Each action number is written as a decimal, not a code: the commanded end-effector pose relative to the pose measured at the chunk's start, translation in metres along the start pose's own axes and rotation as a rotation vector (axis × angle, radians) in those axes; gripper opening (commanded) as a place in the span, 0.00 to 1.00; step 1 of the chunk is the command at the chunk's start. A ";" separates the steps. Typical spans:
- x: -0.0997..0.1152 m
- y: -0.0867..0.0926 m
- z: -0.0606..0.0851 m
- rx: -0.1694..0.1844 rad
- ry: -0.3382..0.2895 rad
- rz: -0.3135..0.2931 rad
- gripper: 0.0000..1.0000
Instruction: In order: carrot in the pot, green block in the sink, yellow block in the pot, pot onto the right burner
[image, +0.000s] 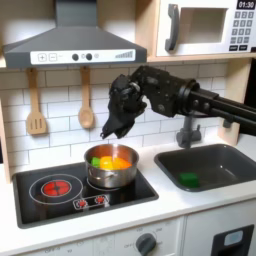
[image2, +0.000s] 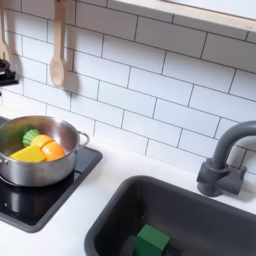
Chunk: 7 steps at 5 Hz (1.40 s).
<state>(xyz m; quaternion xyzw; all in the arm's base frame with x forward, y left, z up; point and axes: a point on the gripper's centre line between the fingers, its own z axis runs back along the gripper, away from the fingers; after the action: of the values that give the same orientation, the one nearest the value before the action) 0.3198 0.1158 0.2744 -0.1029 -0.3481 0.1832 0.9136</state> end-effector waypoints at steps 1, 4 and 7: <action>0.025 0.000 0.001 -0.016 -0.168 -0.006 0.00; 0.075 -0.009 0.024 -0.048 -0.379 0.020 0.00; 0.105 -0.013 0.030 -0.064 -0.513 0.019 0.00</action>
<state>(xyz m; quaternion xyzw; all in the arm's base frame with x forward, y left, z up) 0.3773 0.1439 0.3630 -0.0894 -0.5722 0.1965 0.7912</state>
